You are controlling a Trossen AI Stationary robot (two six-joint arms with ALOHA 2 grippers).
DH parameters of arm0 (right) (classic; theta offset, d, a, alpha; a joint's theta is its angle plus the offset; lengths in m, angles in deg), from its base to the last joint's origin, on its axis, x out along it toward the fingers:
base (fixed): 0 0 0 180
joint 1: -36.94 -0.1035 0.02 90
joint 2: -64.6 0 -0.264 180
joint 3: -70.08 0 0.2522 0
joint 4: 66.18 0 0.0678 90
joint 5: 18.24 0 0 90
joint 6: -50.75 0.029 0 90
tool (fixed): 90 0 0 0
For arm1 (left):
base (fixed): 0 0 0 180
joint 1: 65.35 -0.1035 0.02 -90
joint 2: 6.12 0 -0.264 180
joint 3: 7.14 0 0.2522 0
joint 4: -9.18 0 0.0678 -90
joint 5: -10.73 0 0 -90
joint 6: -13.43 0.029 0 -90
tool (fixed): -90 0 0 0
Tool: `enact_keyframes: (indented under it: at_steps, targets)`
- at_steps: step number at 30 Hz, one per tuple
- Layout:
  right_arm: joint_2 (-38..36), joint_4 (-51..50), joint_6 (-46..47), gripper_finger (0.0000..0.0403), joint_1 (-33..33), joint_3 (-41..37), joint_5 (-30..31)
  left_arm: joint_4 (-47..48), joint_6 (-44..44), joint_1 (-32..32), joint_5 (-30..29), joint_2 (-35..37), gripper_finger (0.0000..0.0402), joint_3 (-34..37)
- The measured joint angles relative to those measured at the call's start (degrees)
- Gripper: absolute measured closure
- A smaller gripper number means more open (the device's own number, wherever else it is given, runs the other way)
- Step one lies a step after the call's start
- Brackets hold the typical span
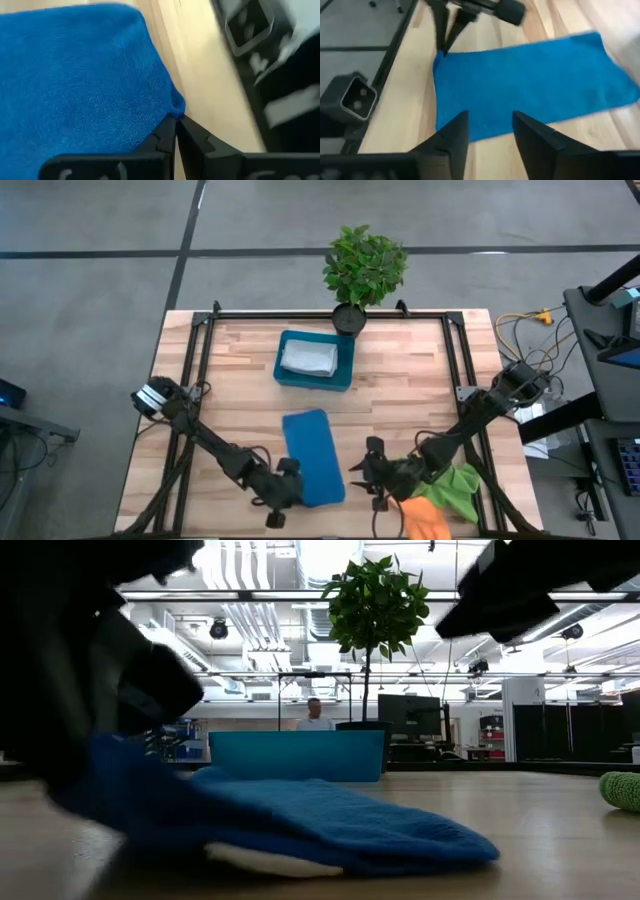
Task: Fold microfiber towels
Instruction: Fold the blue microfiber towel
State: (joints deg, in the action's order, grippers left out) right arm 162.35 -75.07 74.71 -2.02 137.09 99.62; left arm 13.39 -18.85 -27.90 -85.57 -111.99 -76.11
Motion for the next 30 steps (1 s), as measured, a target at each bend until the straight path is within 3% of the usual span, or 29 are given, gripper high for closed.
enact_keyframes:
  at_steps: [5, 10, 16, 22, 30]
  targets:
    - [0.0, 2.3, -7.3, 0.0211, 0.0, -0.2, 0.0, -13.2, -12.5, 0.0, -4.0, 0.5, 0.0401, 7.2]
    - [1.3, 4.1, -10.5, 0.0188, 0.0, -0.3, -0.4, -24.5, -18.8, 0.0, -6.5, 1.0, 0.0402, 13.1]
    - [6.2, 10.5, -10.7, 0.0177, 0.6, -0.2, -7.7, -37.5, -24.4, 0.0, -10.8, 1.0, 0.0402, 18.7]
    - [9.9, 14.1, -13.3, 0.0172, 0.7, 0.0, -7.9, -39.8, -26.0, 0.0, -12.4, 1.0, 0.0402, 20.0]
    - [16.7, 12.7, -15.3, 0.0164, 0.9, 6.5, -5.4, -39.1, -27.3, 0.0, -12.7, 1.0, 0.0402, 20.0]
